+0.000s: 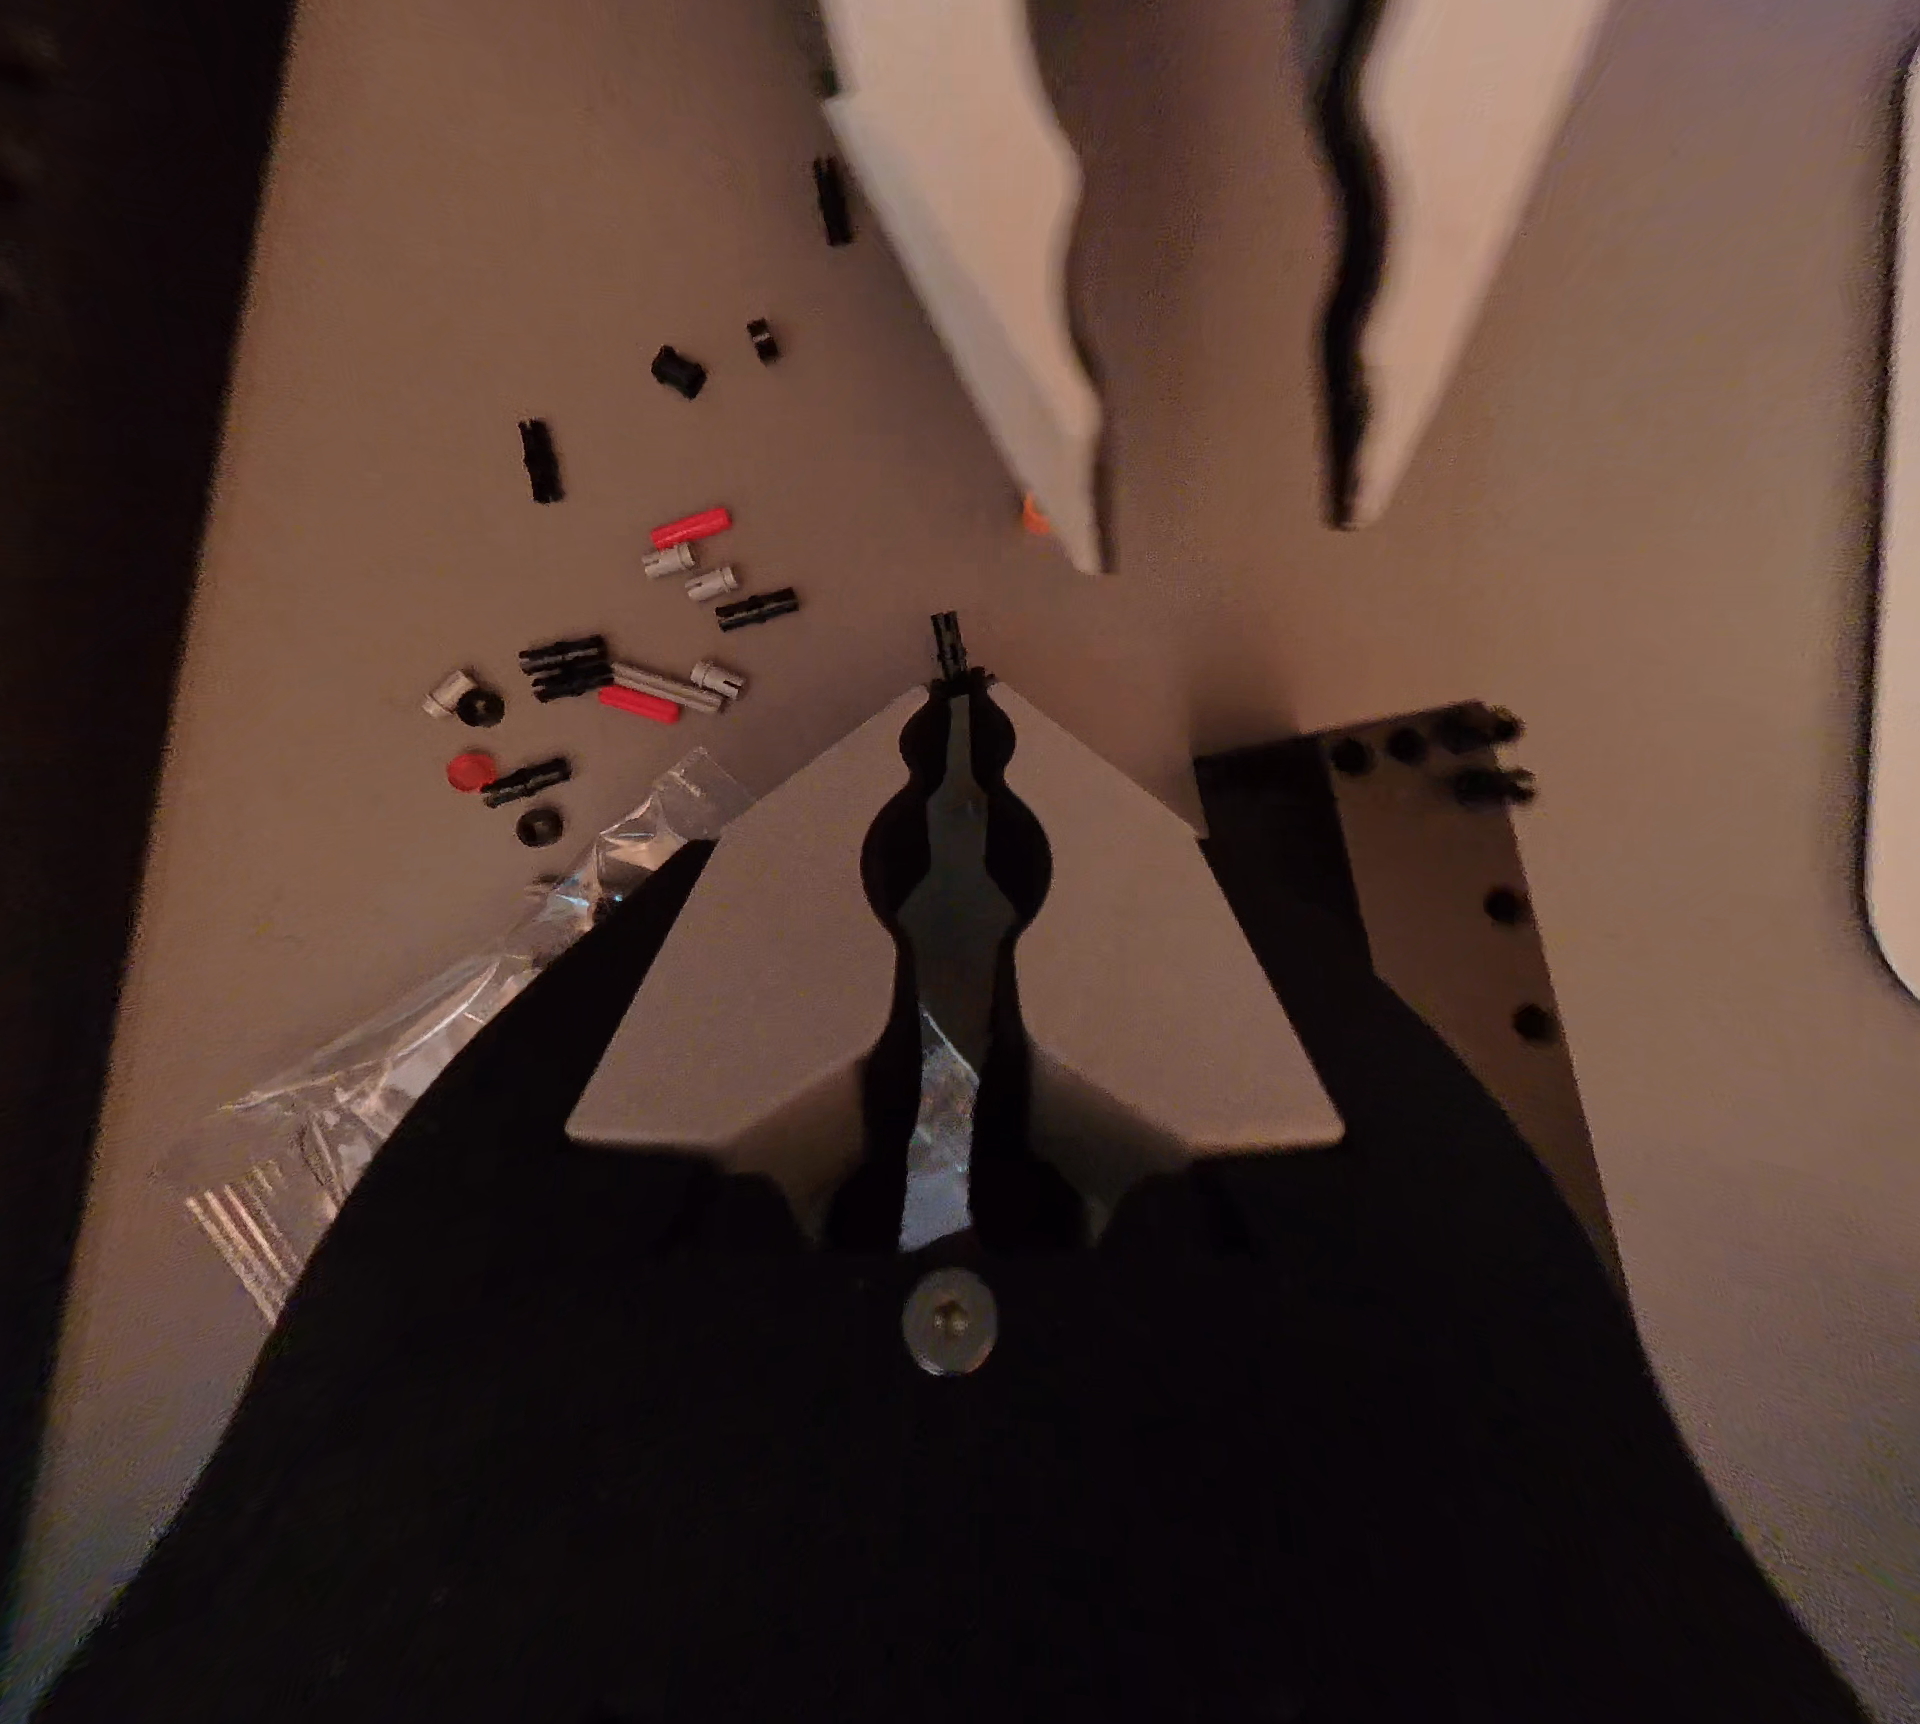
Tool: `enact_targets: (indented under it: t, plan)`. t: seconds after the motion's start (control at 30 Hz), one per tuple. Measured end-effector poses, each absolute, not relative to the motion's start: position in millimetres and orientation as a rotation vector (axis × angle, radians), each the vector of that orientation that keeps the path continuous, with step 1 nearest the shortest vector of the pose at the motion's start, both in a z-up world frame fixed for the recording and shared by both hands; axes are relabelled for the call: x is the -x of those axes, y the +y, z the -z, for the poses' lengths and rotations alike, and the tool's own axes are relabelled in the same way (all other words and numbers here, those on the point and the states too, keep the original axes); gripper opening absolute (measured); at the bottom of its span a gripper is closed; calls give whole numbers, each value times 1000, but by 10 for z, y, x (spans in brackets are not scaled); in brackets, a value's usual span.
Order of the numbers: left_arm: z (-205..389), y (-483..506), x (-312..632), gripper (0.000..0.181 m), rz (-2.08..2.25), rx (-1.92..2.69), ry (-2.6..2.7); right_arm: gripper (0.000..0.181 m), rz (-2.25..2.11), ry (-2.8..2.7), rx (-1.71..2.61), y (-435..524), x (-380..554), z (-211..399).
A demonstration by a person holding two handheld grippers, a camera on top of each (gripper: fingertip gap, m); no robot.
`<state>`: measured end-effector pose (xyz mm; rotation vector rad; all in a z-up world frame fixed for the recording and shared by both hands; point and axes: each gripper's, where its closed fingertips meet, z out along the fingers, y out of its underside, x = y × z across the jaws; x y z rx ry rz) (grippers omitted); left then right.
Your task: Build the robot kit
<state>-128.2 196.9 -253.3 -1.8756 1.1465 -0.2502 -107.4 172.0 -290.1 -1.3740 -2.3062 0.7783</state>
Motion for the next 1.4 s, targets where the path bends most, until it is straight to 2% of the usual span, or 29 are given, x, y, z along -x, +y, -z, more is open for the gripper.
enact_targets:
  t: [0.17, 0.33, 0.5, 0.57, 0.87, 1.1, 1.4]
  plan:
    - [2470, 1847, 1056, 22, 88, 1724, 1324, 2, -869, -2175, 1448, 1810, 1040, 2645]
    - [2395, 1890, 958, 2, -20, 1633, 1348, 2, -958, -2086, 1473, 1848, 1010, 2432]
    - [2336, 1927, 952, 3, -84, 1600, 1333, 2, -991, -2043, 1472, 1876, 983, 2339]
    - [2326, 1949, 973, 9, -108, 1602, 1324, 2, -1010, -2032, 1467, 1870, 974, 2305]
    - [2237, 1949, 958, 1, -99, 1577, 1291, 2, -1044, -1975, 1446, 1879, 966, 2177]
    - [1945, 1986, 973, 1, -49, 1487, 1144, 6, -1265, -1715, 1404, 1926, 980, 1846]
    - [1774, 1995, 946, 2, -164, 1388, 1119, 11, -1377, -1623, 1411, 1939, 978, 1752]
